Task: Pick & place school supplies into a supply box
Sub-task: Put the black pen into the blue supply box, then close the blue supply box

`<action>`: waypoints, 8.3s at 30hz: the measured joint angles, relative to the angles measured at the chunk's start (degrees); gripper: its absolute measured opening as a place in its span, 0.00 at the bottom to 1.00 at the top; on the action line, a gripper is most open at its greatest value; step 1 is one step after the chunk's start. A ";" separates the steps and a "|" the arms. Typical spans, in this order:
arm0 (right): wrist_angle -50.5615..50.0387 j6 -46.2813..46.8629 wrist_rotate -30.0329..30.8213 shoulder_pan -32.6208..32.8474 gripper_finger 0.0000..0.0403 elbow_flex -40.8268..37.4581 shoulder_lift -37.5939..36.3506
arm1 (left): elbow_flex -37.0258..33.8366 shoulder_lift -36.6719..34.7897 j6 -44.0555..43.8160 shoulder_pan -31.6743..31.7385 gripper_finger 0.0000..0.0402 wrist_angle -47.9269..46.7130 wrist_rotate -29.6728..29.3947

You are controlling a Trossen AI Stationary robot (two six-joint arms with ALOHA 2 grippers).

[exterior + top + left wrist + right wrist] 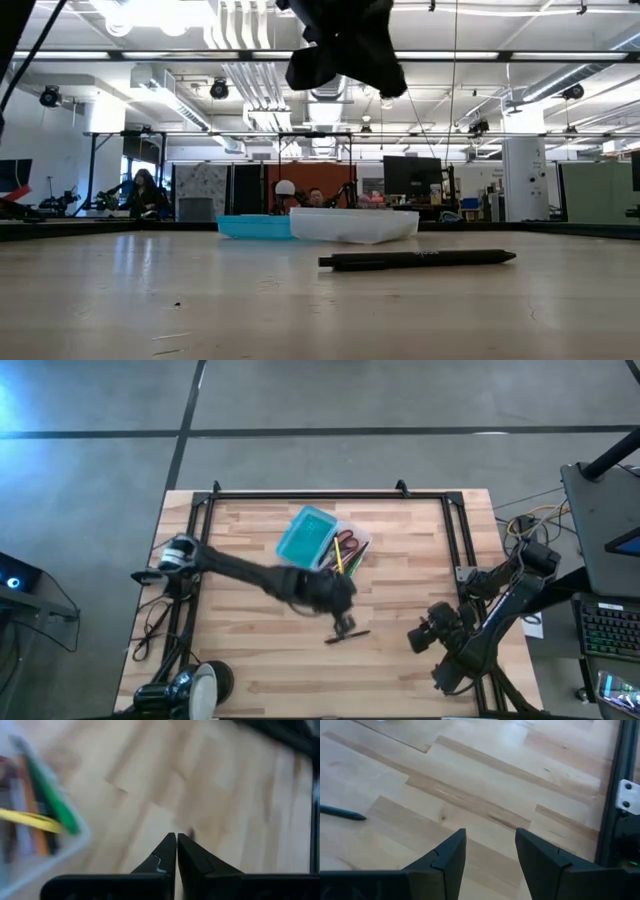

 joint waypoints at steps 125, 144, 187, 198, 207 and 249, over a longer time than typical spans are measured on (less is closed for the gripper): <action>53.51 -59.78 -19.98 -61.08 0.03 -11.79 -10.51 | -39.73 -13.14 -5.38 49.20 0.16 12.78 13.93; 62.97 -65.77 -25.78 -64.67 0.03 -15.85 -5.99 | -35.58 -9.66 -1.03 49.36 0.00 5.95 11.34; 65.45 -70.14 -26.75 -69.51 0.03 -16.40 0.71 | -17.03 -8.43 -3.77 45.65 0.00 8.99 29.98; 70.05 -71.76 -25.92 -71.44 0.03 -16.30 0.68 | -16.73 -8.10 -10.04 38.75 0.00 16.59 33.46; 66.41 -72.02 -26.13 -70.87 0.03 -16.45 -0.18 | -17.70 -4.29 -10.10 34.77 0.00 16.95 33.26; 64.71 -73.32 -26.69 -75.06 0.03 -21.30 -11.34 | -14.61 2.64 -5.85 32.96 0.00 9.71 28.81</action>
